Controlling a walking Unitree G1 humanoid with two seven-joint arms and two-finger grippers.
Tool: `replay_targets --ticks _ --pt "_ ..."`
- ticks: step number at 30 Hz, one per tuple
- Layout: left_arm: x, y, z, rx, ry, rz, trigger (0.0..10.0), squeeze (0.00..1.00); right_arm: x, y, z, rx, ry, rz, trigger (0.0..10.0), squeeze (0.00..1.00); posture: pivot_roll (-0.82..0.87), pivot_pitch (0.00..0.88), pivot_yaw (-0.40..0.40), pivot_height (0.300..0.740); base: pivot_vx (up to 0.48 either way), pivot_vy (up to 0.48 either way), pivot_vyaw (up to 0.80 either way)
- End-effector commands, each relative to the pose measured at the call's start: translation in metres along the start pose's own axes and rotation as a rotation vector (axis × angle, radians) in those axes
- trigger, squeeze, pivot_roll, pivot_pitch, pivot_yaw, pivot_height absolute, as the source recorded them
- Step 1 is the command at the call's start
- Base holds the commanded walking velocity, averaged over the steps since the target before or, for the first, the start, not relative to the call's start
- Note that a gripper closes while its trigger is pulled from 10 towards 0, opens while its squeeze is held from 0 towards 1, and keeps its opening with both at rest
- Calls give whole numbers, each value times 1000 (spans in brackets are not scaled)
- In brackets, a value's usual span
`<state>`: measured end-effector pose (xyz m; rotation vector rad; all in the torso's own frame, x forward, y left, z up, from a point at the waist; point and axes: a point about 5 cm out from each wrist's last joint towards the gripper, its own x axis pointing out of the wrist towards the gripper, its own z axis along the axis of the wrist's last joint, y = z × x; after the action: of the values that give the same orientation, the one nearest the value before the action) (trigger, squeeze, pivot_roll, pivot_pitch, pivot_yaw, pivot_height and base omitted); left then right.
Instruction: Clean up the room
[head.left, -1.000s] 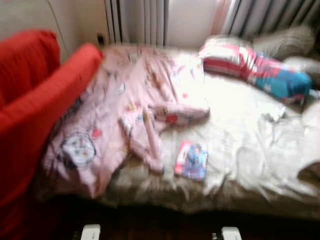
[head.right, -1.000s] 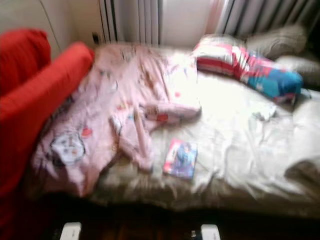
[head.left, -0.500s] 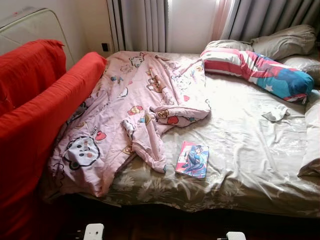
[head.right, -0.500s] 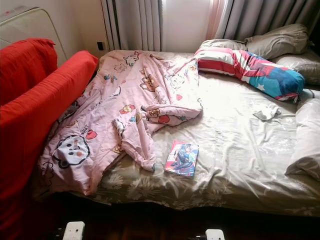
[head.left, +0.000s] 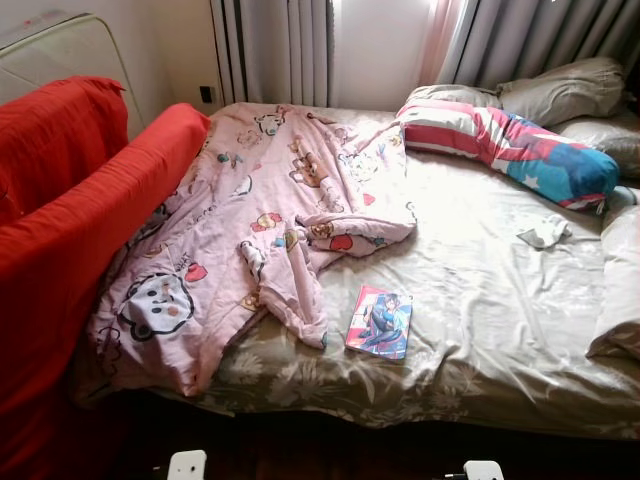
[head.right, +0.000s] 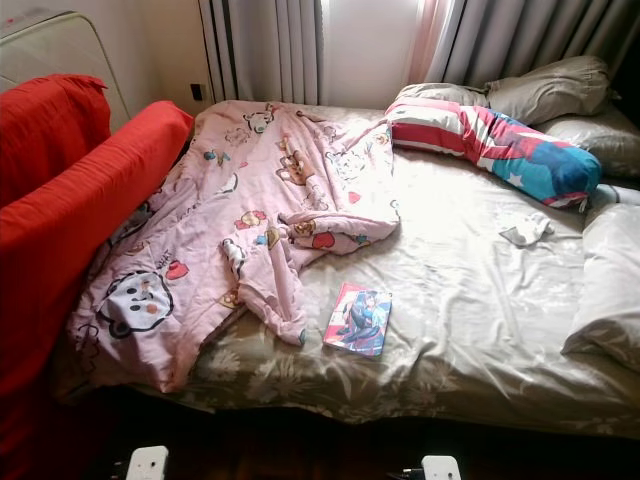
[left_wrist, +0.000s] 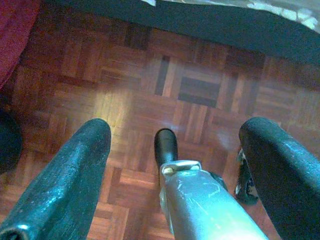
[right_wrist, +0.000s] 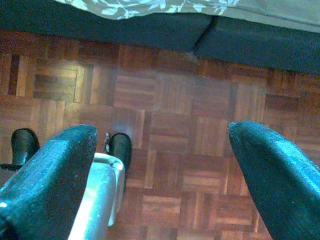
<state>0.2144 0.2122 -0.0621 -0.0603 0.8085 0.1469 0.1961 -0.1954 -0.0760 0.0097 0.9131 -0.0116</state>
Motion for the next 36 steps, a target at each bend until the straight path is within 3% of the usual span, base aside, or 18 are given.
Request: replay_targets --ticks 1,15,29,36 --pt "-2 6 -8 -12 34 25 10000 0 0 4 -4 11 15 12 10000 0 36 98 -68 740 0 0 0" --pt "3 7 17 6 -12 16 10000 0 5 19 13 114 -28 13 10000 0 41 29 -6 740 0 0 0" --pt "-3 0 -15 19 58 -7 10000 0 1 10 -2 119 -4 -4 10000 0 21 137 -36 740 0 0 0" --pt "-6 5 -25 2 79 7 10000 0 0 7 -9 126 15 -21 10000 0 13 134 -43 740 0 -69 0"
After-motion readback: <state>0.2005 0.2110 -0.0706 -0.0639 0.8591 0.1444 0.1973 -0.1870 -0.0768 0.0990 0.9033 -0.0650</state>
